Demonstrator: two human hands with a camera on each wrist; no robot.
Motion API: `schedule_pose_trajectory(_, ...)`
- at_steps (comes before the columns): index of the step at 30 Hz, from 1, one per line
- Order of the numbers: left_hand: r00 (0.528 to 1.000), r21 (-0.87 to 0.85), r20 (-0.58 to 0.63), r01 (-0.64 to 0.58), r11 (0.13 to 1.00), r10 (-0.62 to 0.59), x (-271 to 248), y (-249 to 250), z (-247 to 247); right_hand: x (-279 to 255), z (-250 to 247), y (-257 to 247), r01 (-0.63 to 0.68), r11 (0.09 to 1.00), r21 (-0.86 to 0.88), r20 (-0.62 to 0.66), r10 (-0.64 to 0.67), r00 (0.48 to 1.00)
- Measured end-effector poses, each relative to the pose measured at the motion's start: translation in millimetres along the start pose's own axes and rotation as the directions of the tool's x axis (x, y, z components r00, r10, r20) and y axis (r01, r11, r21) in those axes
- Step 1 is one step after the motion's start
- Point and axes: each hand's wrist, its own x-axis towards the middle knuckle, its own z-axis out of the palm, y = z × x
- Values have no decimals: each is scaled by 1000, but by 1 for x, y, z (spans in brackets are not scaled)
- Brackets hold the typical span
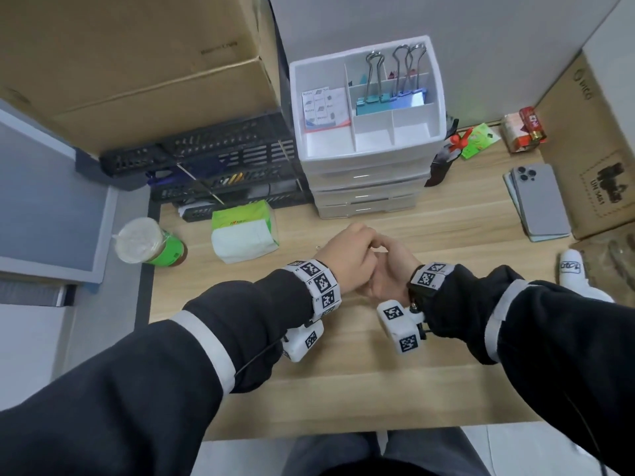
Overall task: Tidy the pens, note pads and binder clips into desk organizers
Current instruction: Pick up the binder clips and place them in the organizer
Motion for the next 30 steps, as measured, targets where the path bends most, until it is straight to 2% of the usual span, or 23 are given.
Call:
schedule_pose_trajectory(6,998,-69,-22,-60,996,58,7,23,-14,-3,3,-17,82,991,101,38,-86,996)
schedule_pose_trajectory(9,994,-57,-65,-95,994,91,7,30,-23,-7,2,-21,112,986,122,-14,-111,994)
schedule_pose_trajectory(15,986,11,-118,-120,993,121,13,41,-52,-25,19,-39,41,999,-4,0,-41,999)
schedule_pose_trajectory(17,972,46,-189,-131,990,137,15,46,-68,-28,27,-50,9,995,-101,1,-9,1000)
schedule_pose_trajectory(21,927,140,-365,-39,989,89,20,49,-116,-43,48,-78,-30,958,-285,-14,27,1000)
schedule_pose_trajectory(24,902,181,-430,121,976,-32,25,43,-152,-60,78,-108,46,922,-383,-63,-76,995)
schedule_pose_trajectory(26,909,229,-394,239,944,-135,29,36,-167,-70,101,-131,114,870,-480,-113,-190,975)
schedule_pose_trajectory(27,916,267,-364,278,923,-170,30,34,-170,-74,111,-143,136,813,-567,-148,-263,953)
schedule_pose_trajectory(28,921,306,-340,300,904,-190,30,31,-170,-77,120,-152,140,719,-681,-179,-348,920)
schedule_pose_trajectory(30,928,349,-302,321,881,-218,31,27,-168,-82,135,-165,82,450,-889,-185,-516,836)
